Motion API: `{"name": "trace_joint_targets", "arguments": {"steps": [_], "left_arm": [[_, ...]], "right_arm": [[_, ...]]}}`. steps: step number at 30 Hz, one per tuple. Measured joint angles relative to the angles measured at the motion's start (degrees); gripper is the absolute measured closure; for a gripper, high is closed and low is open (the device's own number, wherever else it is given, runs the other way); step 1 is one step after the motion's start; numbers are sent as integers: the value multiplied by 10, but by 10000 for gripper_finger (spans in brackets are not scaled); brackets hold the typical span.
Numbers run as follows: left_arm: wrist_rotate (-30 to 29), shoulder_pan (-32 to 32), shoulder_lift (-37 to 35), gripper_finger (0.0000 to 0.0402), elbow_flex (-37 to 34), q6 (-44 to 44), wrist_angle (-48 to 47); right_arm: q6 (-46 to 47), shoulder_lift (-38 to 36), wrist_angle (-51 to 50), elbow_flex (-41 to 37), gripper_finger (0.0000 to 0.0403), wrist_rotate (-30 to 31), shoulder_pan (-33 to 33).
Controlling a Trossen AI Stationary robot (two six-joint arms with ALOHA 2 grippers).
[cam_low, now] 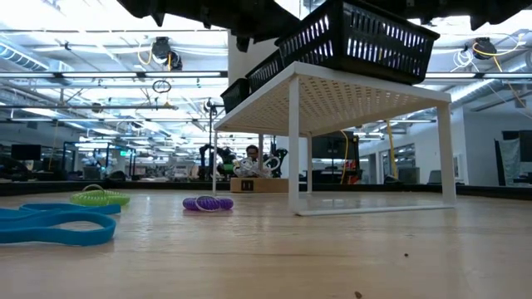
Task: Pick & Place Office Desk Supplies
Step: Put the blue rubber band into the middle black bin on the shelf
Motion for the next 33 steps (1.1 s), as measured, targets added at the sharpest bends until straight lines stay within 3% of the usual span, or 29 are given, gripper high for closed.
{"name": "trace_joint_targets", "arguments": {"steps": [8,21,33], "left_arm": [[-7,0,0,334,0,-40,0],[-30,-3,0,187,0,-55,-12],[-33,3,-1,165,0,-99,-71]], "right_arm": [[0,-3,-6,0,238,0,0],[0,-2,-9,0,238,-2,0],[13,-2,-16,0,238,-2,0]]}}
